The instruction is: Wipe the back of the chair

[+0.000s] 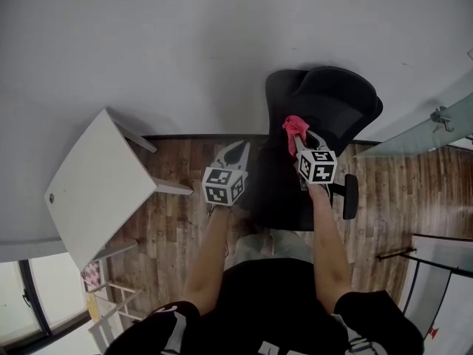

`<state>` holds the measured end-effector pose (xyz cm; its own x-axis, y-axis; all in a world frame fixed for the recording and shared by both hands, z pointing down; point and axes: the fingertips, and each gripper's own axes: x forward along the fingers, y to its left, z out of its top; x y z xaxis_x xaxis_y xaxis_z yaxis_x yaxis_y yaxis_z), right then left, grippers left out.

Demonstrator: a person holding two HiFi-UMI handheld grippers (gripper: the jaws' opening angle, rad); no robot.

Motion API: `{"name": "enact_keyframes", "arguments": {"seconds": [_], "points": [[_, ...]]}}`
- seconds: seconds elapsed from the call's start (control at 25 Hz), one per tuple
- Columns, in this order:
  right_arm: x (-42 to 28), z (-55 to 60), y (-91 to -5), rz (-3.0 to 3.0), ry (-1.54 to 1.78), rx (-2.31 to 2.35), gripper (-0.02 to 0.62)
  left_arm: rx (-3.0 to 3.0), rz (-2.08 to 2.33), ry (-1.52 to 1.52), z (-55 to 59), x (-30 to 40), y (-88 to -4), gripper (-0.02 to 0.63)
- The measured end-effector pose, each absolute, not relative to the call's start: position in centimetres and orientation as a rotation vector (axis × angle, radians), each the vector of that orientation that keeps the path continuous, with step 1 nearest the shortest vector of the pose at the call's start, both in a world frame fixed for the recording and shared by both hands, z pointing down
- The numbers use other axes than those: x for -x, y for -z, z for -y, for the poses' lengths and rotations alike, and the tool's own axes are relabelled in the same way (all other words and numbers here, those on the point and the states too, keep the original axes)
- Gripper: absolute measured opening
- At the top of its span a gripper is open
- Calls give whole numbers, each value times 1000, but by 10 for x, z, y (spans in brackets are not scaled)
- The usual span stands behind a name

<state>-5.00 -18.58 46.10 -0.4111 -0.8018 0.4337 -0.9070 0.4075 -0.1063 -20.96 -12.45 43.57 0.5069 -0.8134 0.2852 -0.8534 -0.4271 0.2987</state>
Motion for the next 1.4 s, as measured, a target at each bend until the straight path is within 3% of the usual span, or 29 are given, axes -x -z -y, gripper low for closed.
{"name": "enact_keyframes", "arguments": {"seconds": [0.48, 0.96, 1.4], "points": [[81, 267, -520, 2429, -490, -1495, 83, -2346, 1401, -189, 198, 236, -483, 20], [106, 325, -577, 2466, -321, -1413, 83, -2403, 1374, -174, 254, 216, -550, 20], [105, 350, -596, 2460, -214, -1441, 83, -2445, 1333, -42, 263, 200, -553, 20]]}}
